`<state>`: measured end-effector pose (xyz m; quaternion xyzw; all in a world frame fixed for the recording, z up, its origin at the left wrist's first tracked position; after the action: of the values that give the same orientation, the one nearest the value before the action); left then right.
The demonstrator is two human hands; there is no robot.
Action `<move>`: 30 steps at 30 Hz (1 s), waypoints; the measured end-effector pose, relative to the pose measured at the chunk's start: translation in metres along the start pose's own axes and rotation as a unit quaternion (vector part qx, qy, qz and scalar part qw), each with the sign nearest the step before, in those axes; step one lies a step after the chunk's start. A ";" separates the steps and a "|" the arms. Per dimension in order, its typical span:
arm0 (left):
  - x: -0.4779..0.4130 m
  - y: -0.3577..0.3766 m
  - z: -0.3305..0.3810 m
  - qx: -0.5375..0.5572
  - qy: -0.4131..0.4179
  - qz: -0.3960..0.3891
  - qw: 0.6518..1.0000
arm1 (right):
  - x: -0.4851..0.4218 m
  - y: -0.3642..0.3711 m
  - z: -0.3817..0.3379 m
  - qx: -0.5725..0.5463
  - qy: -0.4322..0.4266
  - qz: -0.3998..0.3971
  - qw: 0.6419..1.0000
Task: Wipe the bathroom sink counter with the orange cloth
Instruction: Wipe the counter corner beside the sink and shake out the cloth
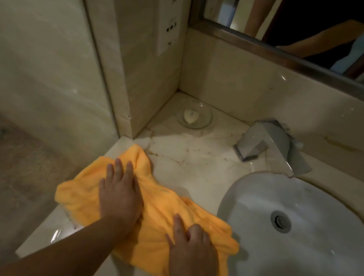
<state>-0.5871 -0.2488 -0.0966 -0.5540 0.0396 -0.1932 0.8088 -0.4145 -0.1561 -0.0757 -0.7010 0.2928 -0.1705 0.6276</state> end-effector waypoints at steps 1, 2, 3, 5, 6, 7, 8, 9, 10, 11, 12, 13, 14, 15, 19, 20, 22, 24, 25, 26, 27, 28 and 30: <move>-0.004 0.001 0.004 -0.003 0.015 -0.002 1.000 | -0.003 0.000 0.001 0.004 0.007 -0.001 1.000; -0.008 0.001 0.008 -0.005 0.027 -0.002 1.000 | -0.007 0.001 0.003 0.007 0.012 0.001 1.000; -0.011 0.002 0.012 -0.005 0.037 -0.004 0.999 | -0.010 0.002 0.005 0.007 0.017 0.003 1.000; -0.016 0.004 0.021 0.000 0.056 -0.017 0.998 | -0.015 0.003 0.008 0.008 0.025 0.009 1.000; -0.019 0.006 0.026 0.003 0.065 -0.026 0.998 | -0.017 0.003 0.009 0.009 0.029 0.015 0.999; -0.022 0.009 0.031 0.005 0.075 -0.035 0.997 | -0.019 0.002 0.010 0.009 0.033 0.020 0.999; -0.025 0.010 0.037 0.004 0.086 -0.044 0.995 | -0.021 0.001 0.011 0.007 0.037 0.025 0.999; -0.028 0.012 0.043 -0.001 0.098 -0.050 0.994 | -0.023 0.000 0.012 0.005 0.040 0.030 0.999; -0.032 0.013 0.048 -0.007 0.109 -0.052 0.993 | -0.025 -0.001 0.013 0.004 0.044 0.034 0.998; -0.034 0.015 0.053 -0.012 0.118 -0.053 0.992 | -0.026 -0.002 0.014 0.005 0.047 0.038 0.998; -0.037 0.015 0.058 -0.013 0.125 -0.052 0.991 | -0.028 -0.003 0.016 0.006 0.050 0.039 0.998; -0.041 0.016 0.063 -0.011 0.130 -0.052 0.990 | -0.030 -0.003 0.018 0.007 0.051 0.039 0.998; -0.044 0.018 0.068 -0.008 0.136 -0.053 0.989 | -0.033 -0.003 0.020 0.008 0.053 0.037 0.998; -0.047 0.020 0.074 -0.006 0.144 -0.056 0.988 | -0.035 -0.003 0.023 0.010 0.056 0.034 0.998; -0.054 0.030 0.098 0.000 0.180 -0.071 0.981 | -0.040 -0.001 0.036 0.020 0.076 0.023 0.997; -0.055 0.031 0.103 0.000 0.186 -0.074 0.980 | -0.041 -0.002 0.038 0.026 0.079 0.023 0.996; -0.055 0.035 0.110 -0.004 0.191 -0.076 0.979 | -0.043 -0.005 0.043 0.033 0.080 0.025 0.996; -0.054 0.037 0.119 -0.004 0.201 -0.075 0.977 | -0.043 -0.009 0.049 0.026 0.086 0.028 0.996; -0.054 0.038 0.126 -0.003 0.210 -0.075 0.975 | -0.043 -0.011 0.053 0.023 0.092 0.031 0.995; -0.053 0.040 0.132 -0.001 0.218 -0.076 0.973 | -0.042 -0.013 0.056 0.022 0.098 0.034 0.994; -0.051 0.042 0.137 0.001 0.225 -0.077 0.971 | -0.041 -0.015 0.060 0.021 0.102 0.034 0.994; -0.050 0.044 0.143 0.002 0.231 -0.079 0.970 | -0.040 -0.017 0.063 0.020 0.106 0.035 0.994; -0.047 0.048 0.152 0.001 0.241 -0.085 0.967 | -0.036 -0.021 0.069 0.020 0.114 0.036 0.993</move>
<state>-0.5752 -0.0835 -0.0894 -0.4918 0.1859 -0.3886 0.7567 -0.3960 -0.0794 -0.0614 -0.6534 0.3842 -0.2324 0.6094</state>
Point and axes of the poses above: each hand's wrist, its own x-axis away from the middle knuckle, its own y-axis out of the palm, z = x × y, the point moved 9 cm from there along -x, towards the middle knuckle, and after that the axes turned 2 degrees about y, right-handed, at the moved point
